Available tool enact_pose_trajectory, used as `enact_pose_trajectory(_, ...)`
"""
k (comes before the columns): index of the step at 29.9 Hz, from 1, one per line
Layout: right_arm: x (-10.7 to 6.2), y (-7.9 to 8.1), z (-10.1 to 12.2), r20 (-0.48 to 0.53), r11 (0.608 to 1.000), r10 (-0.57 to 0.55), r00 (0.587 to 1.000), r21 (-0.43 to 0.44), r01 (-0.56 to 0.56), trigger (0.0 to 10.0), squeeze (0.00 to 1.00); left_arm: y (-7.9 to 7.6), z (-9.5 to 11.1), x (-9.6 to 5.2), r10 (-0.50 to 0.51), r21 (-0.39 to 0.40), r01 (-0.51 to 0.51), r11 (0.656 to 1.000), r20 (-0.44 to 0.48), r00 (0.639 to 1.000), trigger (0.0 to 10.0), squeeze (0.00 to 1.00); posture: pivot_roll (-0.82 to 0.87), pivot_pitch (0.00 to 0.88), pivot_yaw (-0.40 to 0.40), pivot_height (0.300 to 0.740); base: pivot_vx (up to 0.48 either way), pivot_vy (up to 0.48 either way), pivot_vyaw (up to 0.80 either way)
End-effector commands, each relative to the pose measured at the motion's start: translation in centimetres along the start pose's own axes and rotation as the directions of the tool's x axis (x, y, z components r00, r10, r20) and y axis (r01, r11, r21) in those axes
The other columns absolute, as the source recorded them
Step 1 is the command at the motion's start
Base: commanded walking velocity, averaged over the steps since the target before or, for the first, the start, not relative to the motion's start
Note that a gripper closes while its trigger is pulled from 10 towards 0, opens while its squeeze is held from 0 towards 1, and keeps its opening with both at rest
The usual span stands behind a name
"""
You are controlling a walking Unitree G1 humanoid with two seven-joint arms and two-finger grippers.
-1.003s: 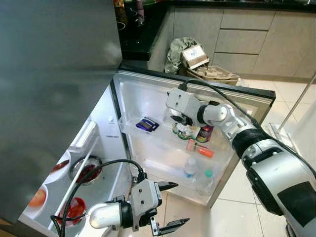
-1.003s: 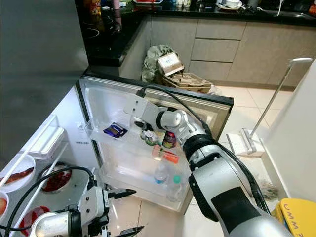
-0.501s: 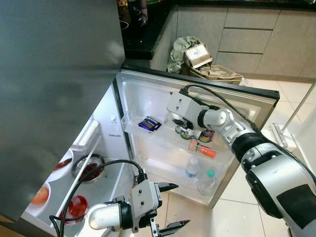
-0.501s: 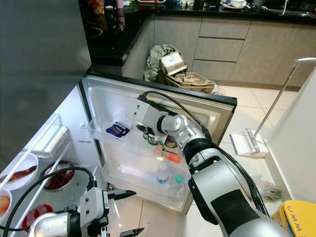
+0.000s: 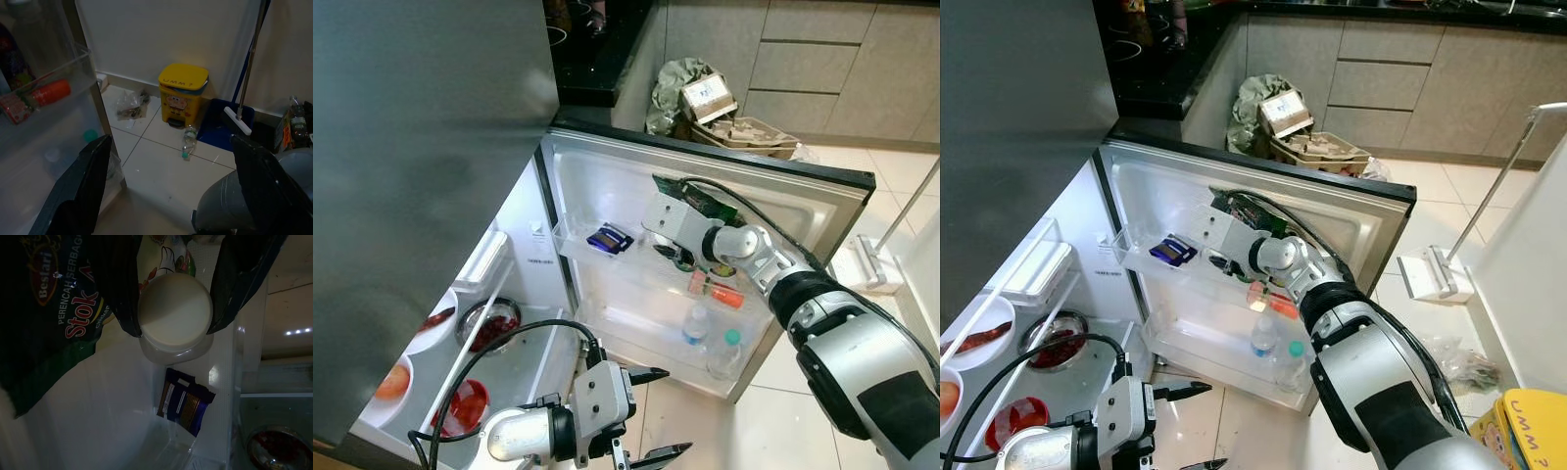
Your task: Restocking fridge
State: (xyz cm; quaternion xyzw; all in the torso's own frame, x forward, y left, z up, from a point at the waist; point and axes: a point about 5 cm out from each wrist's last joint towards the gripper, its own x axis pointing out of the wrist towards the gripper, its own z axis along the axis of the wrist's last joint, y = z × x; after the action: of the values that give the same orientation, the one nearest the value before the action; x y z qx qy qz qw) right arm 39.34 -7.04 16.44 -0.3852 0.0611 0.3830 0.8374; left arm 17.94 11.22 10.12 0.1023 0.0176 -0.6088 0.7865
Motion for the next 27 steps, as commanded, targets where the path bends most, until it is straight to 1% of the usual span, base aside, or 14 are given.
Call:
enact_pose_trajectory(1, -0.1, 0.4, -1.0, -0.042, 1.000, -0.002, 0.999, 0.008, 0.003, 0.0, 0.00, -0.3, -0.1, -0.3, -0.019, -0.010, 0.019, 1.000, -0.022, 1.000, 10.0, 0.00, 0.12, 0.077, -0.055, 0.740, 0.000, 0.000, 0.00)
enact_pose_trajectory(7, -0.1, 0.4, -1.1, -0.049, 1.000, -0.006, 0.999, 0.001, 0.006, 0.0, 0.00, -0.3, -0.1, -0.3, -0.024, -0.011, 0.024, 1.000, -0.023, 0.999, 10.0, 0.00, 0.12, 0.078, -0.056, 0.740, 0.000, 0.000, 0.00)
enact_pose_trajectory(8, -0.1, 0.4, -1.2, -0.052, 1.000, -0.008, 0.999, -0.002, 0.008, 10.0, 0.00, -0.3, -0.1, -0.3, -0.025, -0.011, 0.025, 1.000, -0.023, 0.999, 10.0, 0.00, 0.12, 0.075, -0.057, 0.740, 0.000, 0.000, 0.00)
enact_pose_trajectory(14, -0.1, 0.4, -1.2, -0.052, 1.000, -0.015, 0.999, -0.001, 0.015, 10.0, 0.00, -0.2, -0.1, -0.1, -0.028, -0.010, 0.027, 1.000, -0.021, 0.999, 10.0, 0.00, 0.12, 0.071, -0.057, 0.740, 0.000, 0.000, 0.00)
enact_pose_trajectory(15, -0.1, 0.4, -1.2, -0.051, 1.000, -0.018, 0.999, 0.000, 0.018, 10.0, 0.86, -0.2, -0.1, 0.0, -0.029, -0.009, 0.028, 1.000, -0.020, 0.999, 10.0, 0.00, 0.12, 0.070, -0.057, 0.740, 0.000, 0.000, 0.00)
enact_pose_trajectory(16, -0.2, 0.2, -1.2, -0.048, 1.000, -0.025, 0.999, 0.002, 0.025, 10.0, 1.00, -0.2, -0.1, 0.0, -0.029, -0.009, 0.029, 1.000, -0.020, 0.999, 10.0, 0.00, 0.12, 0.067, -0.057, 0.740, 0.000, 0.000, 0.00)
enact_pose_trajectory(27, -0.5, -0.9, -0.3, 0.012, 0.999, -0.041, 0.999, 0.016, 0.041, 10.0, 1.00, 0.2, -0.2, 0.4, -0.026, -0.004, 0.026, 1.000, -0.019, 0.999, 10.0, 0.00, 0.11, 0.041, -0.054, 0.740, 0.000, 0.000, 0.00)
